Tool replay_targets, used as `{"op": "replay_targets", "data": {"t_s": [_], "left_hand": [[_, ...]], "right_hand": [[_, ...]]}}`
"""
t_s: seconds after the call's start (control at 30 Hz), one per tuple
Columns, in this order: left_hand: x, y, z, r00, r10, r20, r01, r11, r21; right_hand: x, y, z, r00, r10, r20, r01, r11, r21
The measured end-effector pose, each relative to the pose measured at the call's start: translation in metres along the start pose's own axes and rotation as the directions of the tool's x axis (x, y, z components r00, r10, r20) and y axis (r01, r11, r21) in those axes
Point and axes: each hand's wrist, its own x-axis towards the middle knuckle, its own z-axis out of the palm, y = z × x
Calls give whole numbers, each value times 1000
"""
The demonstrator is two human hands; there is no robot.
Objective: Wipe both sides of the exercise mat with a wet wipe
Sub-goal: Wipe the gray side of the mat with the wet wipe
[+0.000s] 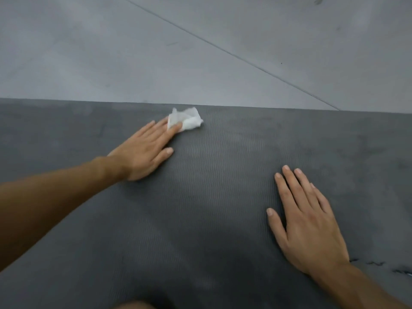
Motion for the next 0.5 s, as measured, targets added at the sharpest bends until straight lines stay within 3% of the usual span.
{"op": "replay_targets", "data": {"t_s": [0.13, 0.2, 0.4, 0.5], "left_hand": [[31, -16, -6, 981, -186, -55, 184, 982, -32], [33, -17, -6, 975, -210, -72, 209, 978, -28], [-6, 24, 7, 995, 98, -6, -98, 995, 16], [-33, 54, 19, 985, 174, -4, -174, 983, 50]], "right_hand": [[1, 1, 0, 1000, -5, 8, 5, 1000, 0], [1, 0, 0, 1000, -4, 12, 4, 1000, 1], [0, -1, 0, 1000, -8, 28, 8, 1000, -14], [1, -2, 1, 999, -6, 38, 6, 1000, -10]]}}
